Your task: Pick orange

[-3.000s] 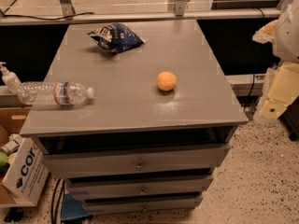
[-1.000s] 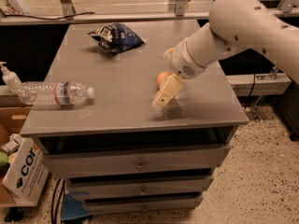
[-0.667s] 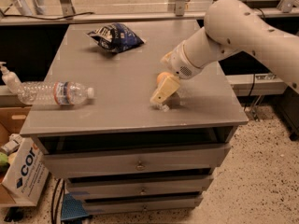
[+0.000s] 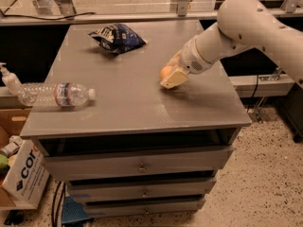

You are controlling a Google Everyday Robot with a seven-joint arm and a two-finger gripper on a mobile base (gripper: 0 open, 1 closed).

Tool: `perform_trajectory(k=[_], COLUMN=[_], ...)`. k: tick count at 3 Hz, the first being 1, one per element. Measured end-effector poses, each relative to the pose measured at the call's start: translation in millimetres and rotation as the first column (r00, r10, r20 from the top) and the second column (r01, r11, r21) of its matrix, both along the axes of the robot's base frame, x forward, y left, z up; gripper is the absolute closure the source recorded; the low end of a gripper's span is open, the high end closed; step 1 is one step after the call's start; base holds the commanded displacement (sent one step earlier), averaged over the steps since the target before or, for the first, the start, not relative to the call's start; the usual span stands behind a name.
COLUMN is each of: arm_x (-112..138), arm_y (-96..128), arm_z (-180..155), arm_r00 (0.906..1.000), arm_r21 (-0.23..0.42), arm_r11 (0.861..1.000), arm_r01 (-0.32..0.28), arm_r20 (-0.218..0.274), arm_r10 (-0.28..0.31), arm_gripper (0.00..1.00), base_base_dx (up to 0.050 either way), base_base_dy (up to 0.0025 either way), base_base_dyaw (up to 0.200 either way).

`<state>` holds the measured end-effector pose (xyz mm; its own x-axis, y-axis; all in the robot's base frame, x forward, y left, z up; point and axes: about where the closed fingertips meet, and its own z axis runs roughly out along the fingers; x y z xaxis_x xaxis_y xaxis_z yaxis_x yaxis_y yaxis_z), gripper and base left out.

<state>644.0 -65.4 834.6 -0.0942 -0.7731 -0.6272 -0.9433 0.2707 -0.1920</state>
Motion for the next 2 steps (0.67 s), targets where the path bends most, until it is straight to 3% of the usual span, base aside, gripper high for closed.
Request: perform_trajectory(k=[1, 2], arm_x=[1.8, -11.1], arm_y=[-4.7, 1.9], arm_z=[18.9, 57.4], arm_r00=[1.0, 0.9993], arm_r21=[0.035, 0.11], arm_r11=[0.999, 0.993], arm_r01=[-0.003, -0.038], arm_r20=[0.003, 0.01], arm_r10=[0.003, 0.037], arm_gripper=[0.86, 1.0], base_base_dx=[0.0, 0.0], base_base_dy=[0.0, 0.0], base_base_dyaw=[0.0, 0.0])
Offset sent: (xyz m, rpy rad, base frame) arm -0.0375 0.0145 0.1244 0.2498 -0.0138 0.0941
